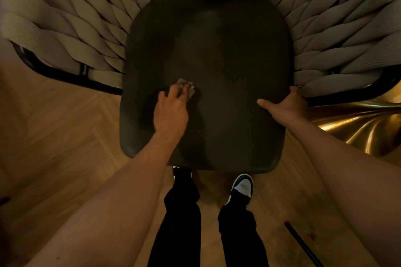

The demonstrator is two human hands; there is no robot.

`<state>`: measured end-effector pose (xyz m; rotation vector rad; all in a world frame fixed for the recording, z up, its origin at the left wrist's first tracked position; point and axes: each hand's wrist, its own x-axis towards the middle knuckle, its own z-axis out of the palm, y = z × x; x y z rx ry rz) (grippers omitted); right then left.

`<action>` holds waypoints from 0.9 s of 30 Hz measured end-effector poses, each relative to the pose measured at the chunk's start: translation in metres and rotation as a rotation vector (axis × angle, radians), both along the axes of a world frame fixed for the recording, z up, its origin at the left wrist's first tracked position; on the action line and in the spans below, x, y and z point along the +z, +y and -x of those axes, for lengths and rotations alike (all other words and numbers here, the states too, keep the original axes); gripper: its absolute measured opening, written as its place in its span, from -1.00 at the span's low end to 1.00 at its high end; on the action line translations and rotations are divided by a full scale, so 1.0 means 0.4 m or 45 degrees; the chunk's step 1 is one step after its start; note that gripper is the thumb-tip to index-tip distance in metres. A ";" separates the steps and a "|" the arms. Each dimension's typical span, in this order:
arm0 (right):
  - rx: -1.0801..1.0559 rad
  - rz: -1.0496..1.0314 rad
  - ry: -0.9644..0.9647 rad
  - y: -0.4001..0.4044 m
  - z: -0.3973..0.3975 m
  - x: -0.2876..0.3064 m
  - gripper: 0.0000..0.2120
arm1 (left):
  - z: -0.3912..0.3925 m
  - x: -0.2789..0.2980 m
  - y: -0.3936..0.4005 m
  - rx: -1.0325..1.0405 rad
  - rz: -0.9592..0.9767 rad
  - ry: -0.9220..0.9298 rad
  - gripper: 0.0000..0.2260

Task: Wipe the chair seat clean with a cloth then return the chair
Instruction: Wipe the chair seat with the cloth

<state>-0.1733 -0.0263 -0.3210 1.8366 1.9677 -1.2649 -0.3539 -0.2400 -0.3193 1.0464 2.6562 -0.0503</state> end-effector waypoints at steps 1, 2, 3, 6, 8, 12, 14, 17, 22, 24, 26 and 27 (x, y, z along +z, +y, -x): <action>-0.005 -0.001 -0.007 0.001 0.001 -0.001 -0.17 | 0.020 -0.001 -0.017 0.039 0.012 0.013 -0.55; -0.009 -0.003 -0.011 0.001 0.001 -0.002 -0.17 | 0.044 -0.006 -0.036 0.082 0.021 0.018 -0.55; -0.010 -0.004 -0.013 0.002 0.001 -0.002 -0.17 | 0.067 -0.007 -0.054 0.121 0.019 0.030 -0.55; -0.016 -0.006 -0.032 0.004 -0.001 -0.007 -0.12 | 0.135 -0.009 -0.110 0.151 -0.001 0.064 -0.53; -0.017 -0.007 -0.042 0.004 -0.002 -0.010 -0.09 | 0.181 -0.013 -0.153 0.176 0.016 0.096 -0.53; 0.004 0.003 -0.031 0.009 -0.007 -0.004 -0.10 | 0.263 -0.019 -0.203 0.213 0.186 0.151 -0.45; 0.037 0.016 -0.017 0.018 -0.013 0.004 -0.15 | 0.269 -0.016 -0.193 0.381 0.128 0.118 -0.46; -0.032 0.069 0.034 0.031 -0.018 0.018 -0.26 | 0.241 -0.020 -0.170 0.384 0.017 0.095 -0.54; -0.123 0.052 -0.012 0.036 0.001 0.041 -0.36 | 0.209 -0.039 -0.137 0.454 -0.130 0.043 -0.63; -0.148 0.050 -0.014 0.031 -0.003 0.051 -0.33 | 0.182 -0.033 -0.107 0.443 -0.195 0.009 -0.65; -0.196 0.081 0.001 0.027 -0.008 0.059 -0.30 | 0.151 -0.035 -0.076 0.431 -0.218 0.013 -0.67; -0.216 0.097 0.011 0.026 -0.007 0.061 -0.29 | 0.132 -0.035 -0.061 0.422 -0.229 0.007 -0.67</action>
